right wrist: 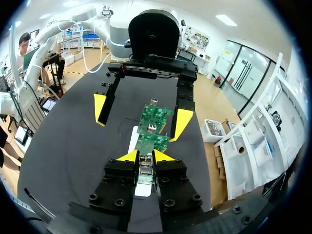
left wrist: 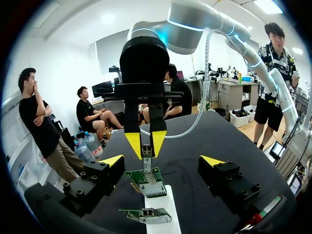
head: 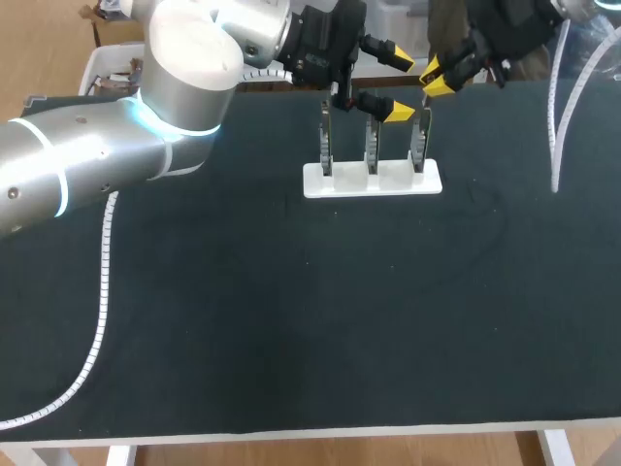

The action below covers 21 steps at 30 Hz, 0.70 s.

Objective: Pick up the optical module with the left hand, and insert it into the network port with the right hand.

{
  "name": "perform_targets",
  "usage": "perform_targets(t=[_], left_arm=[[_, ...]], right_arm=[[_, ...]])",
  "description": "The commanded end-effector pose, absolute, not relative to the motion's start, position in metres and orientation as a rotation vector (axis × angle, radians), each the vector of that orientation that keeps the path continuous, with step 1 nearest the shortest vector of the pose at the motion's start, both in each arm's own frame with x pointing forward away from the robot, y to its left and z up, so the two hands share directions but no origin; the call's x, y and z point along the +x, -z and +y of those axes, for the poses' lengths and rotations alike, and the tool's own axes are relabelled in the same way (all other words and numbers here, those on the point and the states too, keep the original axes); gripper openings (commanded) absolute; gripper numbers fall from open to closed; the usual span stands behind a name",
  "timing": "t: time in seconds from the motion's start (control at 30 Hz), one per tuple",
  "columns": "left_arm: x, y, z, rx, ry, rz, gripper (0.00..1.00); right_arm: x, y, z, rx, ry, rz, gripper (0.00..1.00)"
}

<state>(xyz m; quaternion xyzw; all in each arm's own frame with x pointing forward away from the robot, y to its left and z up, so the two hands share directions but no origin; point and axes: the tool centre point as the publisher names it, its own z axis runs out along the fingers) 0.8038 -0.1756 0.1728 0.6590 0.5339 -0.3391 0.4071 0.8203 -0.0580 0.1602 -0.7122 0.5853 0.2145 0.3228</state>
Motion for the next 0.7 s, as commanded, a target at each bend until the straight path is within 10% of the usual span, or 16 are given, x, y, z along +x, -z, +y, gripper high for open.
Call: perform_targets(t=[0.03,0.7], left_arm=[[0.8038,-0.1736,-0.1763,1.664,0.853,1.35,1.0],[0.8038,-0.1736,-0.1763,1.664,0.853,1.35,1.0]], right_arm=[[0.8191,-0.1554,-0.059,-1.865,-0.559,1.535,0.0],[0.8214,-0.1487,-0.0605,-1.868,-0.575,1.547,0.0]])
